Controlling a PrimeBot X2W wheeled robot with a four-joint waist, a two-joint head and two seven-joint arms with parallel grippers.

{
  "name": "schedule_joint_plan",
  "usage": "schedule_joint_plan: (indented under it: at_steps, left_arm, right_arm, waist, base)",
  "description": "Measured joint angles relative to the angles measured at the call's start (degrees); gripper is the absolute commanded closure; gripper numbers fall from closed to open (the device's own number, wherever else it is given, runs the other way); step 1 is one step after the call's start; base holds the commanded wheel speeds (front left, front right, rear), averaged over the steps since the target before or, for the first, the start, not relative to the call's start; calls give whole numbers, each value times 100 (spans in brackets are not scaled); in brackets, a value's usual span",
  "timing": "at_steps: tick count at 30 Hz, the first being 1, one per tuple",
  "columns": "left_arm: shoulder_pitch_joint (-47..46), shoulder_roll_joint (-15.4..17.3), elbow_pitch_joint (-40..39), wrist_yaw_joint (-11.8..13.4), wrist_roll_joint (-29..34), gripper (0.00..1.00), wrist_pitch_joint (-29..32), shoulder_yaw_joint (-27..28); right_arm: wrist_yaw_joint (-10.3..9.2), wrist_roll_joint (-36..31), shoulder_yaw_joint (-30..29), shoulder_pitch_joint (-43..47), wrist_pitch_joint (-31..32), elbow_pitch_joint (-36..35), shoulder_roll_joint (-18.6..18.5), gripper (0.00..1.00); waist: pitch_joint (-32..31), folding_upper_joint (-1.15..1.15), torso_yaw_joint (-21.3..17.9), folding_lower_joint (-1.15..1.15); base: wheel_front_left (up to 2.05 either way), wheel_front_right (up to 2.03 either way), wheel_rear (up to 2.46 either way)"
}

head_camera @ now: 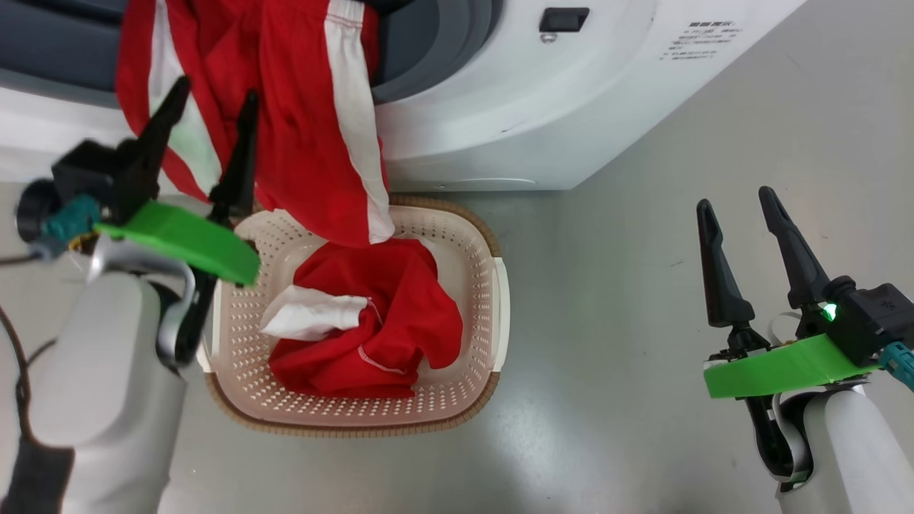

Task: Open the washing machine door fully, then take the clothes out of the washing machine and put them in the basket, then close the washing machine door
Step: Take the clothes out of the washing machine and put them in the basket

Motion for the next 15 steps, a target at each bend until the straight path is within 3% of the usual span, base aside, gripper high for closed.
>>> schedule_joint_plan:
  at_steps: [15]
  left_arm:
    - [-1206, 100, 1755, 0, 118, 0, 211, -360]
  right_arm:
    - [0, 49, 10, -16, 1, -21, 0, 0]
  waist:
    - [124, 0, -85, 0]
  base:
    - [0, 0, 0]
